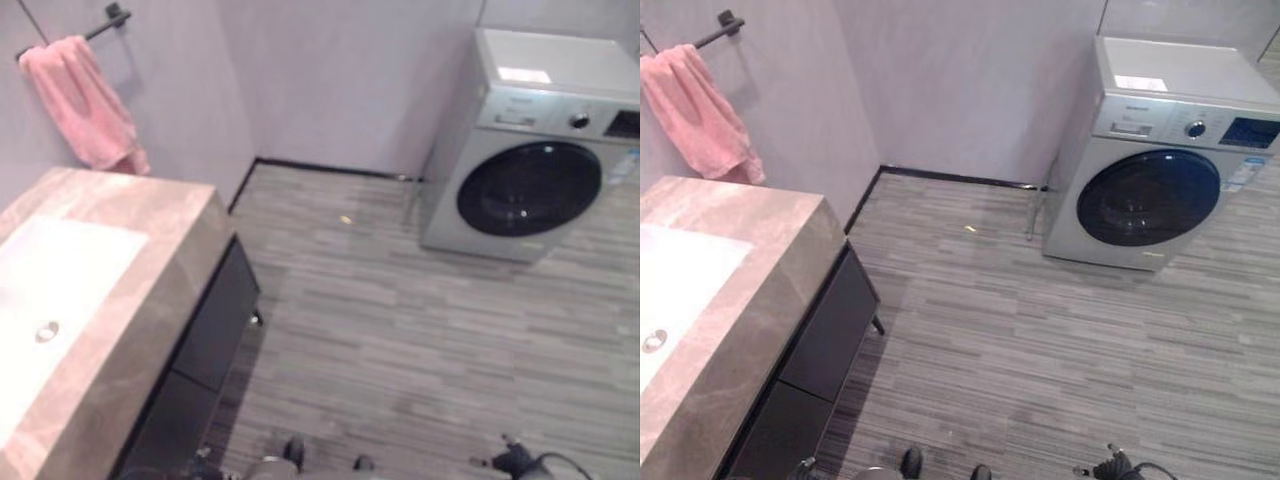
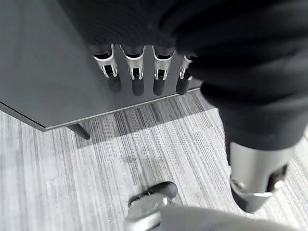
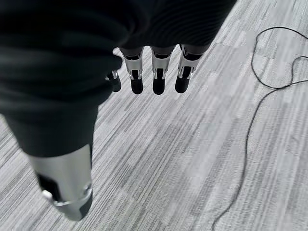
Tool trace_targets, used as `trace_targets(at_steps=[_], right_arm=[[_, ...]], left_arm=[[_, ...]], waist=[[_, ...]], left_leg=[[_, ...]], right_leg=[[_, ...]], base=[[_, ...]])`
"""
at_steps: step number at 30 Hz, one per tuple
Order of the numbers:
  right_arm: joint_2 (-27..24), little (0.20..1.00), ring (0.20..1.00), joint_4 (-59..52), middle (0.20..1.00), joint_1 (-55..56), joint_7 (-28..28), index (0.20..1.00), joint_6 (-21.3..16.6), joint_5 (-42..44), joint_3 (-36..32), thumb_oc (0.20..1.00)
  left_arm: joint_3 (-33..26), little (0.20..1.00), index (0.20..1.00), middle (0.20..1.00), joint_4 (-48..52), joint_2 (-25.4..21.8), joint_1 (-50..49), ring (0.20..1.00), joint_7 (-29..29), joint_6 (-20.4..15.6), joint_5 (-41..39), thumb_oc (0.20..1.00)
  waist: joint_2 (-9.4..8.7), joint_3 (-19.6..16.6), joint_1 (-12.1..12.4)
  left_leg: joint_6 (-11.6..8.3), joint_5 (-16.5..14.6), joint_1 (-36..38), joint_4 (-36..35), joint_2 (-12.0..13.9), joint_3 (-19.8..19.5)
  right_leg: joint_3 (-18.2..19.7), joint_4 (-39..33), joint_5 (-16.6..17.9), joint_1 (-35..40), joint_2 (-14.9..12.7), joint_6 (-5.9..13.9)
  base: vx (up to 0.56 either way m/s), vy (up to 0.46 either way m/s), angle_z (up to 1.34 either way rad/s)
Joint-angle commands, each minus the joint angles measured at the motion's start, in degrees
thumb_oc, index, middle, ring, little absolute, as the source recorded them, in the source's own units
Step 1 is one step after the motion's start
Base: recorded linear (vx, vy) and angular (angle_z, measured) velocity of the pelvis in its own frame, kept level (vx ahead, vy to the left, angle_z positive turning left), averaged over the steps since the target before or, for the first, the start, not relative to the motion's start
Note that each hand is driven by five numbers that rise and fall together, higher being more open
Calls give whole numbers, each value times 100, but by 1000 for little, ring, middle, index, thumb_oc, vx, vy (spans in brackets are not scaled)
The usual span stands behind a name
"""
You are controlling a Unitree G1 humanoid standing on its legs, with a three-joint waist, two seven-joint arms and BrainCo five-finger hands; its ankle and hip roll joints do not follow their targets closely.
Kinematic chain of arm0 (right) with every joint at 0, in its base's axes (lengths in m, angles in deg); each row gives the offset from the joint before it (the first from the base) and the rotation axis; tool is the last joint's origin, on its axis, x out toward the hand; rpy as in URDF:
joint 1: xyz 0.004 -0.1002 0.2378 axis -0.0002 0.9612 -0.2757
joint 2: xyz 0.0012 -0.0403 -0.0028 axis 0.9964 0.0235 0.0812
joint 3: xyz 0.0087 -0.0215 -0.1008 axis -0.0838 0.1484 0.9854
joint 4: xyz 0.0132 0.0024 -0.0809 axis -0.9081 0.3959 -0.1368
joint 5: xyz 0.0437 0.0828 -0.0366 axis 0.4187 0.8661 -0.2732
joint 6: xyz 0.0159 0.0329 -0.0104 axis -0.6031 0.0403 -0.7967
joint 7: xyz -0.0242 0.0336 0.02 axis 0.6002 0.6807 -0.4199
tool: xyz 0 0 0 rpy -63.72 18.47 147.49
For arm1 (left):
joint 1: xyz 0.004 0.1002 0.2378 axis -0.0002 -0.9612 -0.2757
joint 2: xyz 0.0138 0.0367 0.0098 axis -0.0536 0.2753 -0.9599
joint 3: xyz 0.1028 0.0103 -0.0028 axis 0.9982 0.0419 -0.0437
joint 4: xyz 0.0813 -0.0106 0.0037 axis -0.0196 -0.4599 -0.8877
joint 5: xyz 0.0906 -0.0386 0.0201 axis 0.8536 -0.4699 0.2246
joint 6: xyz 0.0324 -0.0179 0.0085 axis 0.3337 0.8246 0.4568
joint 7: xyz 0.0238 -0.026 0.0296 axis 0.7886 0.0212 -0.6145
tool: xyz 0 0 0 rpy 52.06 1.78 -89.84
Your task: Put brush and paste in cup on sink, flatten towel.
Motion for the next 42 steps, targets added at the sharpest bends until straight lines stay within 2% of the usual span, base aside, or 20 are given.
trace_targets(at_steps=[1, 8, 10, 12, 13, 15, 16, 19, 20, 21, 24, 26, 28, 29, 32, 35, 36, 37, 39, 42], right_arm=[[48, 1000, 1000, 85, 1000, -258, 89, 1000, -85, 194, 48, 1000], [321, 1000, 1000, 167, 1000, -169, -39, 1000, -47, 96, 252, 1000], [413, 1000, 1000, 194, 1000, -178, -35, 1000, -35, 115, 254, 1000], [469, 1000, 1000, 167, 1000, -165, -36, 1000, -41, 109, 287, 1000], [481, 1000, 1000, -44, 1000, -238, -80, 1000, -79, 19, 422, 1000], [457, 1000, 1000, -216, 1000, -245, -109, 1000, -102, -5, 466, 1000], [408, 1000, 1000, -417, 1000, -323, -111, 1000, -112, -33, 526, 1000], [355, 1000, 1000, -538, 1000, -411, -89, 1000, -121, -85, 581, 1000], [343, 1000, 1000, -776, 1000, -429, -46, 1000, -127, -77, 596, 1000], [374, 1000, 1000, -892, 1000, -398, -66, 1000, -136, -50, 611, 1000], [406, 1000, 1000, -744, 1000, -296, -69, 1000, -173, -66, 628, 1000], [375, 1000, 1000, -593, 1000, -223, -114, 1000, -178, -96, 657, 1000], [320, 1000, 1000, -656, 1000, -192, -131, 1000, -193, -122, 740, 1000], [222, 1000, 1000, -694, 1000, -209, -86, 1000, -201, -158, 797, 1000], [143, 1000, 1000, -748, 1000, -238, -81, 1000, -192, -176, 832, 1000], [57, 1000, 1000, -741, 1000, -340, -72, 1000, -164, -257, 834, 1000], [30, 1000, 1000, -723, 1000, -406, -78, 1000, -179, -377, 888, 1000], [31, 1000, 1000, -720, 1000, -406, -77, 1000, -180, -378, 891, 1000], [55, 1000, 1000, -667, 1000, -488, -71, 1000, -202, -471, 971, 1000], [163, 1000, 1000, -656, 1000, -646, -103, 1000, -225, -517, 1023, 1000]], left_arm=[[-59, 1000, 1000, 1000, -352, -100, 124, 1000, -72, -16, -15, 1000], [-112, 1000, 1000, 1000, -406, -176, 165, 1000, -47, -1, -23, 1000], [-72, 1000, 1000, 1000, -349, -227, 176, 1000, -45, -1, 3, 1000], [-23, 1000, 1000, 1000, -310, -286, 177, 1000, -65, 20, 78, 1000], [-62, 1000, 1000, 1000, -304, -413, 178, 1000, -186, 102, 186, 1000], [-140, 1000, 1000, 1000, -260, -459, 165, 1000, -220, 112, 95, 1000], [-258, 1000, 1000, 1000, -171, -509, 125, 1000, -206, 84, -54, 1000], [-246, 1000, 1000, 1000, -204, -556, 174, 1000, -189, 67, -23, 1000], [-272, 1000, 1000, 1000, -271, -586, 178, 1000, -175, 71, -9, 1000], [-368, 1000, 1000, 1000, -397, -593, 189, 1000, -132, 95, -23, 1000], [-321, 1000, 1000, 1000, -502, -592, 276, 1000, -146, 118, 24, 1000], [-262, 1000, 1000, 1000, -475, -576, 321, 1000, -147, 110, 62, 1000], [-189, 1000, 1000, 1000, -371, -597, 336, 1000, -145, 110, 103, 1000], [-70, 1000, 1000, 1000, -234, -637, 451, 1000, -147, 126, 159, 1000], [11, 1000, 1000, 1000, -120, -685, 542, 1000, -165, 133, 196, 1000], [-1, 1000, 1000, 1000, -74, -740, 618, 1000, -187, 117, 224, 1000], [-74, 1000, 1000, 1000, -176, -756, 568, 1000, -157, 127, 312, 1000], [-76, 1000, 1000, 1000, -177, -756, 566, 1000, -157, 126, 314, 1000], [-115, 1000, 1000, 1000, -291, -740, 480, 1000, -137, 141, 325, 1000], [-219, 1000, 1000, 1000, -507, -729, 388, 1000, -98, 108, 247, 1000]], waist=[[-150, -6, 152], [-205, -81, 231], [-207, -72, 260], [-200, 18, 270], [-202, 157, 246], [-194, 229, 259], [-142, 276, 285], [-83, 314, 320], [-71, 340, 317], [-189, 329, 227], [-302, 233, 89], [-384, 141, 45], [-446, 157, 32], [-516, 380, 110], [-590, 556, 186], [-712, 604, 249], [-757, 493, 311], [-767, 493, 310], [-765, 410, 438], [-797, 319, 497]], left_leg=[[289, -362, 149, -53, -291, -45], [423, -509, 348, -63, -296, 137], [504, -613, 371, 20, -315, 152], [605, -688, 408, 104, -320, 149], [686, -711, 440, 158, -309, 208], [695, -732, 450, 194, -296, 273], [664, -769, 584, 113, -198, 394], [580, -816, 677, 81, -98, 466], [511, -901, 748, 97, -22, 488], [434, -963, 816, 153, 15, 530], [356, -949, 846, 271, 152, 466], [239, -958, 824, 576, 294, 413], [80, -738, 520, 1422, 405, 441], [-24, -354, -246, 2926, 513, 566], [-32, -420, -497, 3196, 546, 679], [29, -851, -995, 2577, 166, 935], [101, -811, -1076, 1529, -40, 1119], [105, -777, -1042, 1462, -54, 1123], [19, -274, -1168, 555, -158, 964], [-23, 135, -1236, 126, -225, 559]], right_leg=[[91, 327, -78, -15, -321, 613], [153, 438, -145, 73, -392, 662], [133, 808, -267, 6, -444, 695], [161, 1520, -268, -290, -527, 768], [188, 2637, 29, -875, -628, 985], [99, 3030, 184, -1172, -732, 1112], [-289, 2548, 196, -1271, -855, 1063], [-515, 1501, 206, -1110, -842, 958], [-473, 1095, 261, -1100, -815, 995], [-255, 846, 347, -1036, -694, 927], [32, 904, 268, -982, -490, 782], [-102, 802, 145, -820, -359, 674], [-150, 671, 1, -616, -194, 491], [-259, 527, -54, -380, -75, 312], [-321, 476, -195, -182, 2, 262], [-395, 328, -185, -86, -95, 372], [-442, 174, -145, 15, -92, 474], [-439, 168, -140, 21, -103, 479], [-426, 60, -189, 160, -4, 518], [-394, 138, -322, 349, -2, 493]], base=[[88, 108, -48], [100, 105, -15], [77, 97, -5], [52, 106, -17], [51, 116, -29], [76, 79, -52], [192, 45, -50], [169, -20, -45], [368, -127, -14], [296, -113, -9], [343, -181, 3], [414, -259, 70], [336, -283, 49], [186, -229, 24], [213, -155, 27], [237, 28, 6], [269, 97, 32], [292, 112, 24], [261, 91, -9], [371, 167, -26]])
